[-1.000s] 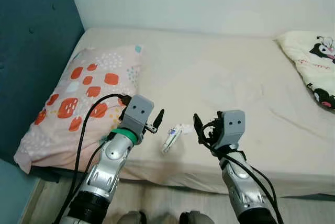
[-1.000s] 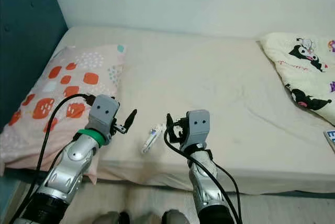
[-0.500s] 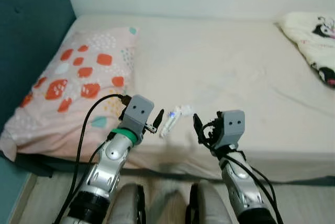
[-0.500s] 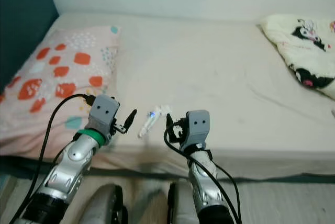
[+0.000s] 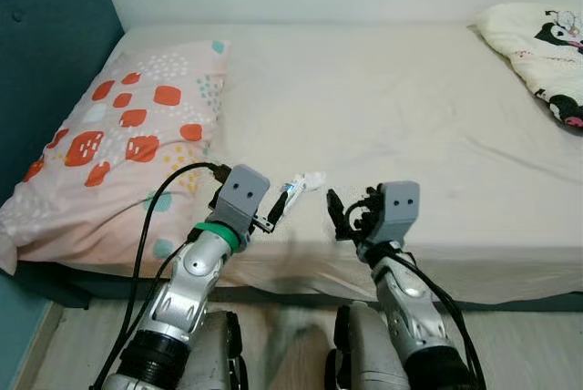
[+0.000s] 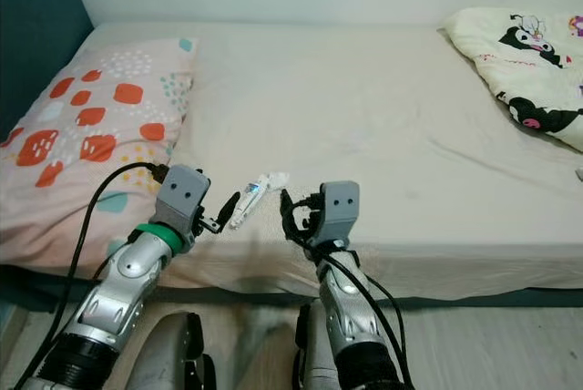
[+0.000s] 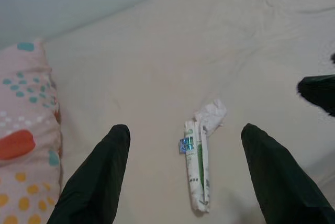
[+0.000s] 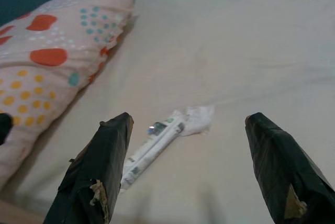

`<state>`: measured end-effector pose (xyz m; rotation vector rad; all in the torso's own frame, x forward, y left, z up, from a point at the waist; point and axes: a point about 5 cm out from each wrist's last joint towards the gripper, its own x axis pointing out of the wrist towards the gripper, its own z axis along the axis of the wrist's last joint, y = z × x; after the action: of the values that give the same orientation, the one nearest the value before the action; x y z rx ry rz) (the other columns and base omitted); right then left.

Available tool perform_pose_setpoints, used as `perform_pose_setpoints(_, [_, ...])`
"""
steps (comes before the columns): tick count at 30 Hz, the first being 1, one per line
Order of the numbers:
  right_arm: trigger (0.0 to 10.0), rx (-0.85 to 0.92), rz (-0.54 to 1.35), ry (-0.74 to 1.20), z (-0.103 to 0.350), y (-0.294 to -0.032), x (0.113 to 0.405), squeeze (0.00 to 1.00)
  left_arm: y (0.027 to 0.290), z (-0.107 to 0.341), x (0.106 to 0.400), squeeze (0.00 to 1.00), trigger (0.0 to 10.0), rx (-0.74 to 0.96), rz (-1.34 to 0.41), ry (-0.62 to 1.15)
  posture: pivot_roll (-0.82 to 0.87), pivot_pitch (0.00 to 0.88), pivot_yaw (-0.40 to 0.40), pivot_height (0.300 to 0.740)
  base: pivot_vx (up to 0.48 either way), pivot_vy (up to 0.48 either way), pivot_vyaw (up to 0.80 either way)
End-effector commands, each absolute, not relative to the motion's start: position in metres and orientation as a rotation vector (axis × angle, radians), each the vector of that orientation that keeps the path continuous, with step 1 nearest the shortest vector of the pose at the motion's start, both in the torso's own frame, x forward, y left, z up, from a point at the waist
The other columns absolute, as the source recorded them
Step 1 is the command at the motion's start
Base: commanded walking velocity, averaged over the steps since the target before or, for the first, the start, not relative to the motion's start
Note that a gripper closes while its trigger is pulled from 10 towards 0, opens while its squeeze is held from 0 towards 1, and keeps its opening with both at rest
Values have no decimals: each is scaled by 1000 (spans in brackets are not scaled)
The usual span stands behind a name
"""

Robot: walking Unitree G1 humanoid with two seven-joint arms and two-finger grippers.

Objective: Clean up the room

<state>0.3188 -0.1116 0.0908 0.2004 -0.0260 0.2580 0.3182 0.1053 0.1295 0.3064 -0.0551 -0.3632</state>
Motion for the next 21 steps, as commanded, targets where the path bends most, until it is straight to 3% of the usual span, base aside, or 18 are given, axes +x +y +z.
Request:
perform_pose_setpoints(1, [10000, 224, 279, 37, 82, -108, 321, 0, 106, 129, 319, 0, 10000, 318, -369, -39, 18, 151, 40, 610, 0, 0, 0])
perform_pose_setpoints(12, [10000, 193, 295, 95, 80, -100, 332, 0, 99, 124, 315, 0, 10000, 359, -372, -5, 38, 214, 32, 610, 0, 0, 0])
perform_pose_setpoints(21, [10000, 135, 248, 88, 80, -116, 337, 0, 108, 125, 315, 0, 10000, 349, -264, 11, 63, 278, 36, 610, 0, 0, 0])
